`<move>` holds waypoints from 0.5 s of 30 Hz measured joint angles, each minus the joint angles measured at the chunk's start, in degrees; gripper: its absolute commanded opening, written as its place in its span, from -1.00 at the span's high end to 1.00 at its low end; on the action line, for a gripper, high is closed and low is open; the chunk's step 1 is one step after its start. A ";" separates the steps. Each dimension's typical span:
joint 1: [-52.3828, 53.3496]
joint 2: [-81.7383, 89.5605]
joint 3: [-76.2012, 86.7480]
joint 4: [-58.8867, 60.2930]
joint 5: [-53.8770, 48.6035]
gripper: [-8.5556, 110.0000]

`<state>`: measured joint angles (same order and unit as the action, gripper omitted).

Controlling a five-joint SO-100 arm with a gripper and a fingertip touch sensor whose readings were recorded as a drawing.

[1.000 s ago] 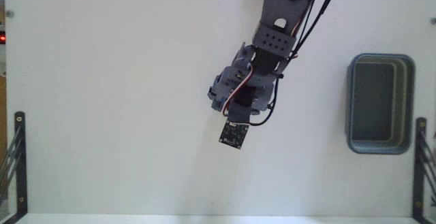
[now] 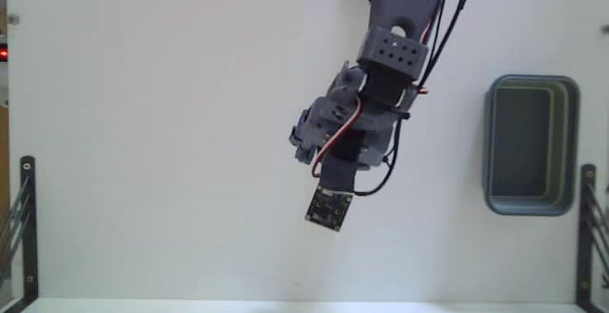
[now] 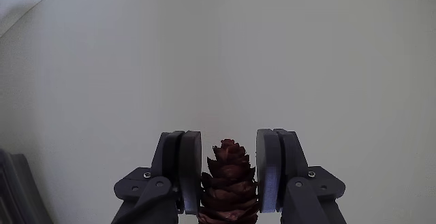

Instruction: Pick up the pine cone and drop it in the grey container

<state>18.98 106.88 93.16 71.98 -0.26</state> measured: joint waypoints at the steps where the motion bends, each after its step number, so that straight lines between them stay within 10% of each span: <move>1: 0.00 -0.35 -1.41 1.05 0.00 0.09; 15: 0.00 -3.52 -15.12 10.72 0.00 0.09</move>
<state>18.98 103.36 78.05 82.71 -0.26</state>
